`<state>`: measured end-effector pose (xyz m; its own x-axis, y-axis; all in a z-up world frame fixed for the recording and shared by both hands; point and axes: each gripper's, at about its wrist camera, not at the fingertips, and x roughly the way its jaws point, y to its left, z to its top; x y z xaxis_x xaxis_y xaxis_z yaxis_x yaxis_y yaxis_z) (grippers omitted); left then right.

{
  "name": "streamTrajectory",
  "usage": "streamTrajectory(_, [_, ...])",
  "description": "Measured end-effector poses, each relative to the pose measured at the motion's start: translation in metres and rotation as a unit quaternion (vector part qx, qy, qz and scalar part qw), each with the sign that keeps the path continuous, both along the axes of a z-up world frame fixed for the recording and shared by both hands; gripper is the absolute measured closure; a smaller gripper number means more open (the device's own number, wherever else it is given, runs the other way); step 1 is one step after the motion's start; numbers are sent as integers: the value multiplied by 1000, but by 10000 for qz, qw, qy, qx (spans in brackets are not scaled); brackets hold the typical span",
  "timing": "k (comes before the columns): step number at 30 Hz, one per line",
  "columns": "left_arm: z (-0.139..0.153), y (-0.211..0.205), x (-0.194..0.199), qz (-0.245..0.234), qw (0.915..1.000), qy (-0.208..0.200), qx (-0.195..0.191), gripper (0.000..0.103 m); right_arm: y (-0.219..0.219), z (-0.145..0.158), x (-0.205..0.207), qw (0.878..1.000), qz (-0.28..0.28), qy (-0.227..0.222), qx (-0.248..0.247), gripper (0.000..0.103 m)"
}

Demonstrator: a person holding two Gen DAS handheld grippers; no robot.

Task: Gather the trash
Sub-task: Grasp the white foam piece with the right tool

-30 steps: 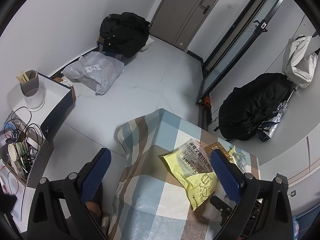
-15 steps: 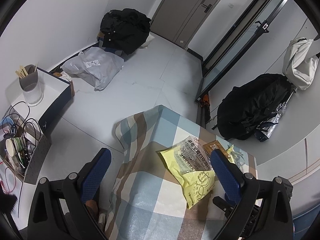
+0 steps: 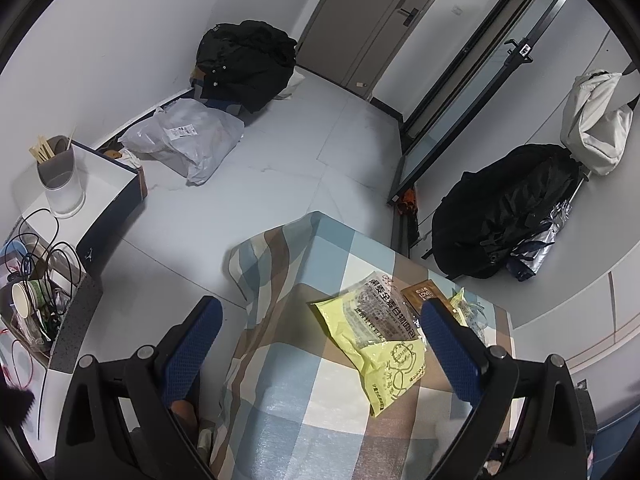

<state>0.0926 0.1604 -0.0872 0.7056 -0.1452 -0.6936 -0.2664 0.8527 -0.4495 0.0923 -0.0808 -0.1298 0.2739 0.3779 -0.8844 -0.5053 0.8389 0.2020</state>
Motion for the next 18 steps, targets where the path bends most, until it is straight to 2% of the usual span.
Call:
streamTrajectory(3, [0,-3,0,-25,10000,-3,54,5,-9,-6,-10,9998,41,107,-150,70])
streamTrajectory(6, [-1,-5,-2,-23,10000,-6,95,5,-14,-12,-13,9993,45,129,-340,61])
streamTrajectory(8, [-1,-7,-3,-18,9999,-34,125,5,-16,-14,-13,9991,8,42,-425,58])
streamTrajectory(10, [-1,-9,-4,-2,9997,-42,223,5,-18,-12,-12,9992,-67,-48,-386,49])
streamTrajectory(18, [-3,-20,-3,-99,9977,47,670,5,-19,-7,-1,9988,-386,-285,80,49])
